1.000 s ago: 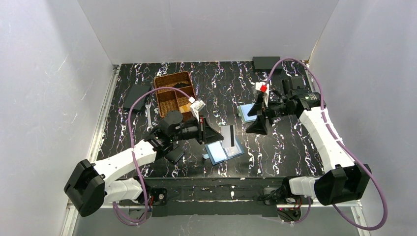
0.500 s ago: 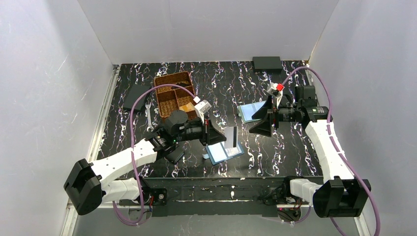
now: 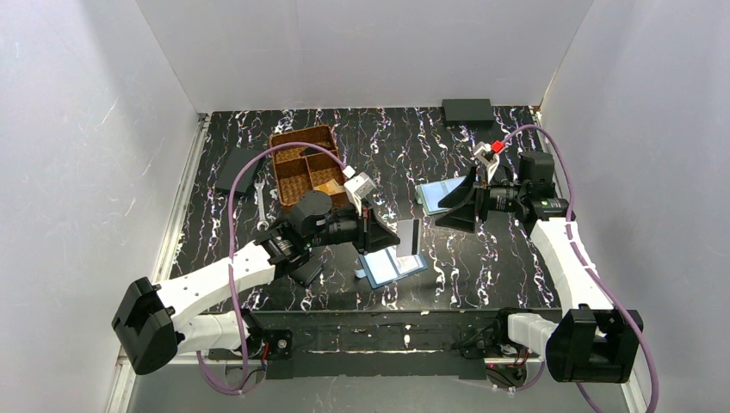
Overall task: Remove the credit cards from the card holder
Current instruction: Place the credit card in the storage box.
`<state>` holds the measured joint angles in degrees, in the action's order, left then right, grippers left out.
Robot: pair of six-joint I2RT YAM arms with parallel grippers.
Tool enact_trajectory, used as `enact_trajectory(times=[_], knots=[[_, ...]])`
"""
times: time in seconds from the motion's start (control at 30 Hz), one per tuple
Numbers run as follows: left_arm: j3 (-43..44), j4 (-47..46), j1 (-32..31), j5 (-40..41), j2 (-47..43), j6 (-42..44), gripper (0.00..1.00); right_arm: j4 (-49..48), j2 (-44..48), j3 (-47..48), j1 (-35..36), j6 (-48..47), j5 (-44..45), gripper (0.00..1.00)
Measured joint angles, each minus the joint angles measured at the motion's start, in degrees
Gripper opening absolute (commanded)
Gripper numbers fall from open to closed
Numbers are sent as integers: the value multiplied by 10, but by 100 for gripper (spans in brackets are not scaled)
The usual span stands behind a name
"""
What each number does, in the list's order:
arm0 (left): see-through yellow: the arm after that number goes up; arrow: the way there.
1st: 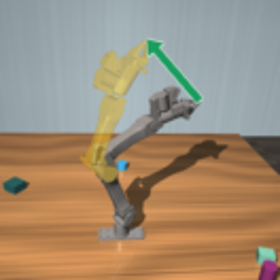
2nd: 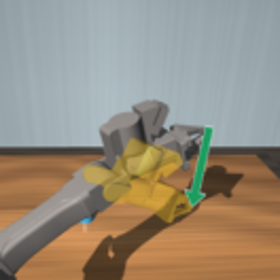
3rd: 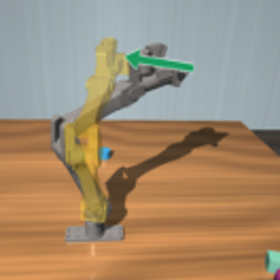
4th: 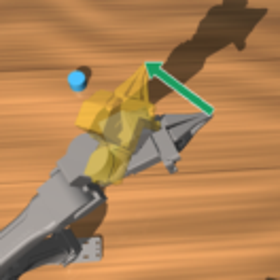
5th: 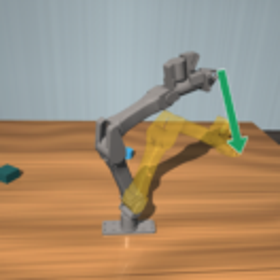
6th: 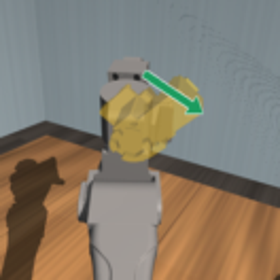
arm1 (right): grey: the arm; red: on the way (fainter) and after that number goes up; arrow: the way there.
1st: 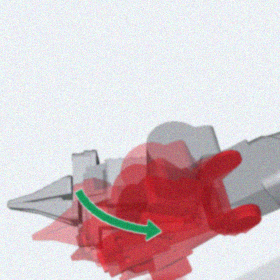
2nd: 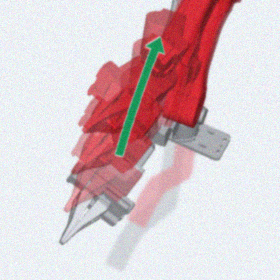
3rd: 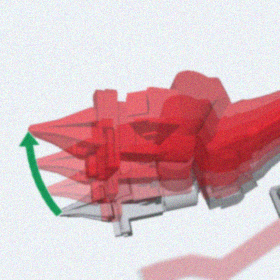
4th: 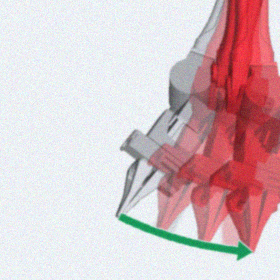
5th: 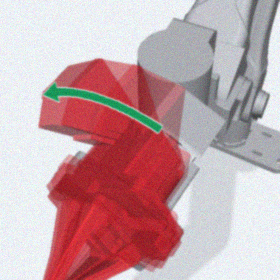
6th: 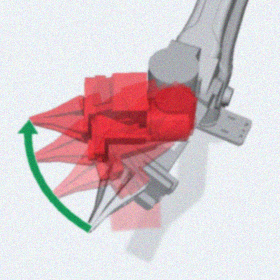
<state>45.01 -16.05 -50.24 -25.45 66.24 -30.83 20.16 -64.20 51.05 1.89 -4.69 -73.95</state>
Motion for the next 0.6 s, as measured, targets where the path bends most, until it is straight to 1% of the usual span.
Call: enact_trajectory(times=[0.27, 0.6], knots=[[18, 4, -11, 10, 7, 13, 0, -50, 0, -13, 0, 56, -7, 98], [28, 16, -21, 24, 19, 27, 0, -82, 0, -21, 0, 82, -12, 98]])
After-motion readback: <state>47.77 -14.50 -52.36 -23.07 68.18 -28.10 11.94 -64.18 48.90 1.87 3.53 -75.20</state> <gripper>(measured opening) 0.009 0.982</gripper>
